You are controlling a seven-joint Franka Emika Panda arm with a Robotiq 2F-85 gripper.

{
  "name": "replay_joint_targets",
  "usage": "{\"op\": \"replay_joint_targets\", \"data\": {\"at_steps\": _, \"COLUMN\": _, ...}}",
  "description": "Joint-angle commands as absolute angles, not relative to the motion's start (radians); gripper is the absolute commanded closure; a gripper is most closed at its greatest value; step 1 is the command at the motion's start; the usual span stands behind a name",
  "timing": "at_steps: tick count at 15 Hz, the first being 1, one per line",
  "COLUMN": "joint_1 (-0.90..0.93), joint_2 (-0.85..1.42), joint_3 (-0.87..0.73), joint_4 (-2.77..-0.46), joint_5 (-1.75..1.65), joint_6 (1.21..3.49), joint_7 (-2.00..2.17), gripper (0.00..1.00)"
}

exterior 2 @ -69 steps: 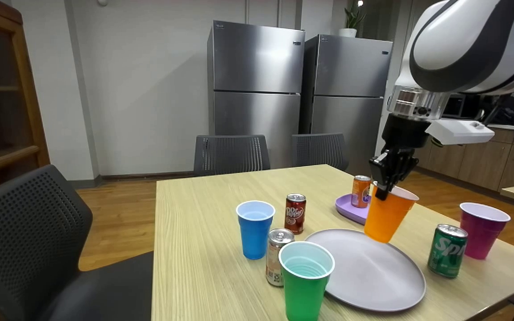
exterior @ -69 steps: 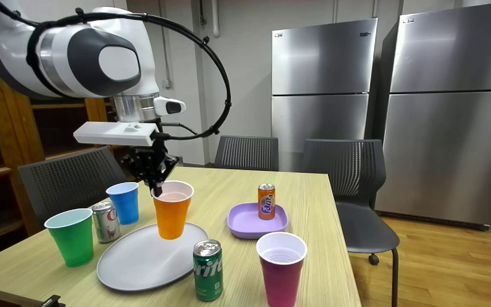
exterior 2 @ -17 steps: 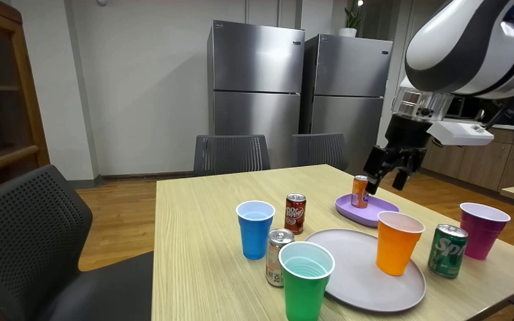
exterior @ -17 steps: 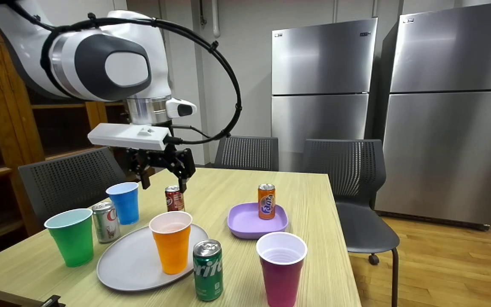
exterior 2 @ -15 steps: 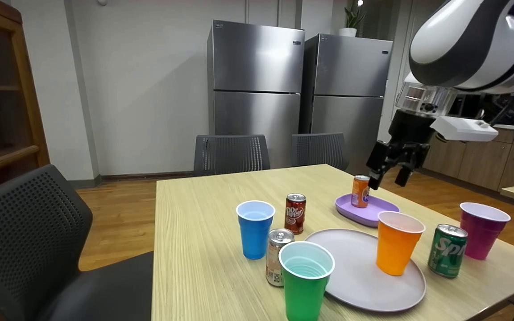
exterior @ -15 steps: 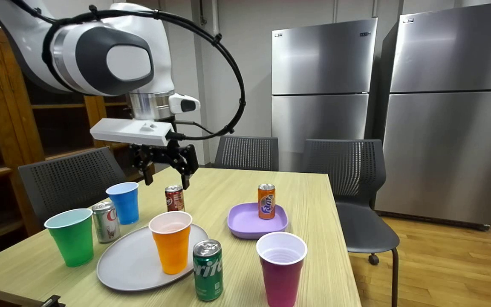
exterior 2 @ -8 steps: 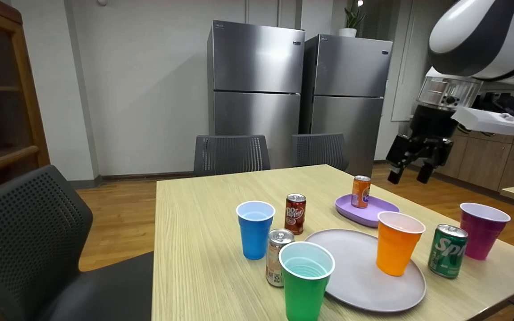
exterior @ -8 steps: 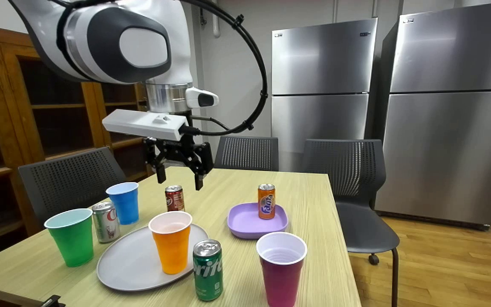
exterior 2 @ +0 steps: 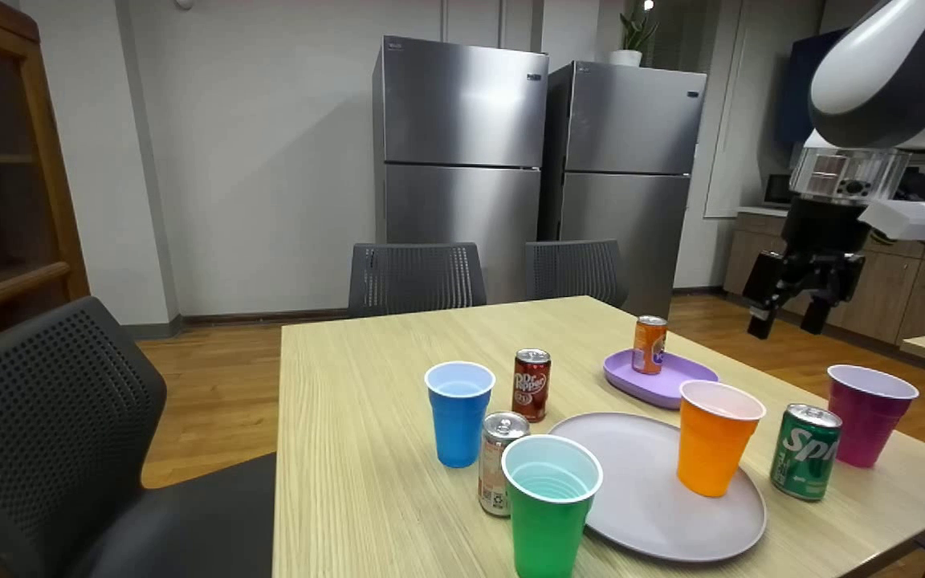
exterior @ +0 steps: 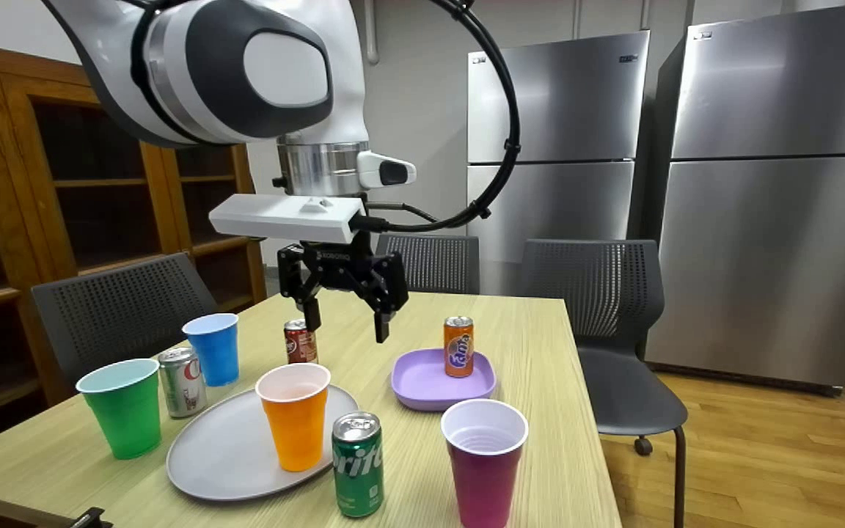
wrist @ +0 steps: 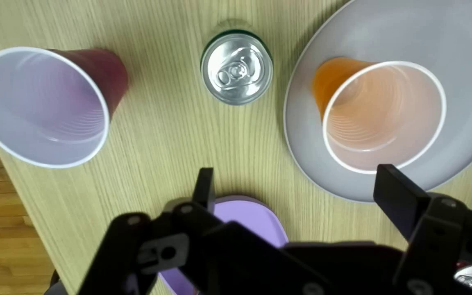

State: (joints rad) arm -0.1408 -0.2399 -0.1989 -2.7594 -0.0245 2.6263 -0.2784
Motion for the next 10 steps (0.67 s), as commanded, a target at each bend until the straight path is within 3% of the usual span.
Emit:
{"op": "replay_joint_targets", "data": {"at_steps": 1, "joint_1": -0.180, "joint_2": -0.223, "joint_3": -0.196, "joint_4": -2.744, "joint_5": -0.088, "joint_6": 2.601, "joint_7": -0.243, "gripper": 0.00}}
{"op": "replay_joint_targets", "data": {"at_steps": 10, "joint_1": -0.211, "joint_2": -0.128, "joint_3": -0.218, "joint_4": -2.748, "joint_5": -0.129, "joint_6": 2.630, "joint_7": -0.239, "gripper": 0.00}}
